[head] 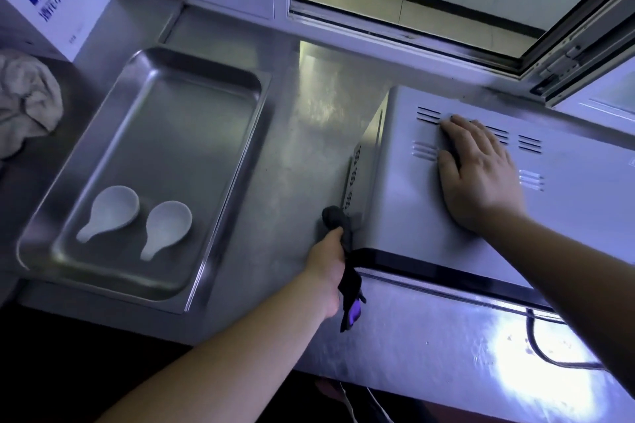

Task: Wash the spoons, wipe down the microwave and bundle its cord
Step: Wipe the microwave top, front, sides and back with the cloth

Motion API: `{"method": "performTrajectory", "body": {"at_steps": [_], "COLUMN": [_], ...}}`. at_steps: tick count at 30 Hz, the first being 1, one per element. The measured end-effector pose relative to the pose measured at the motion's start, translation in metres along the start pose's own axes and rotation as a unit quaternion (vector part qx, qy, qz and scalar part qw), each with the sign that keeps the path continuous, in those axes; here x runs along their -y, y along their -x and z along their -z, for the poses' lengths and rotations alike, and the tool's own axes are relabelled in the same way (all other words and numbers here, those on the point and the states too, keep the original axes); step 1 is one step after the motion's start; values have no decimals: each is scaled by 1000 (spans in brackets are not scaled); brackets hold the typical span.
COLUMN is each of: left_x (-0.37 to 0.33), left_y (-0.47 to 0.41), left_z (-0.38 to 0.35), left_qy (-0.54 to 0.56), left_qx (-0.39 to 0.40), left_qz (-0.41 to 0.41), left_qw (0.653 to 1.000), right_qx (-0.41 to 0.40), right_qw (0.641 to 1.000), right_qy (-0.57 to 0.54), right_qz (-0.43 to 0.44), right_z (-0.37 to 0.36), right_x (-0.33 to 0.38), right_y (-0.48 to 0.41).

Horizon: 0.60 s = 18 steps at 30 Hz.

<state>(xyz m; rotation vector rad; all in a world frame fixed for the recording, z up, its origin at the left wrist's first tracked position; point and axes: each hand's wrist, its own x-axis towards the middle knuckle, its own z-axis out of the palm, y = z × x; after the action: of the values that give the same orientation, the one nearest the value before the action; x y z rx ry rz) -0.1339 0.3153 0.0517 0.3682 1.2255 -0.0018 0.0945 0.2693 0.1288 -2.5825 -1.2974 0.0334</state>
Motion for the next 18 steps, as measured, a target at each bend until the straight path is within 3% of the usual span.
{"method": "performTrajectory", "body": {"at_steps": [5, 9, 13, 18], "left_x": [5, 2, 3, -7], "left_y": [31, 65, 87, 110], "left_z": [1, -4, -7, -2], "left_qy": [-38, -57, -88, -99], "left_qx": [5, 59, 60, 50], "left_qz": [-77, -132, -194, -238], "left_qw": [996, 988, 975, 965], "right_qx": [13, 57, 112, 156], "right_qw": [1000, 997, 989, 987], "right_qy": [23, 56, 89, 25], "right_qz": [0, -12, -29, -32], "right_z": [1, 8, 16, 34], "right_x": [3, 12, 25, 39], "right_y": [3, 3, 1, 12]}}
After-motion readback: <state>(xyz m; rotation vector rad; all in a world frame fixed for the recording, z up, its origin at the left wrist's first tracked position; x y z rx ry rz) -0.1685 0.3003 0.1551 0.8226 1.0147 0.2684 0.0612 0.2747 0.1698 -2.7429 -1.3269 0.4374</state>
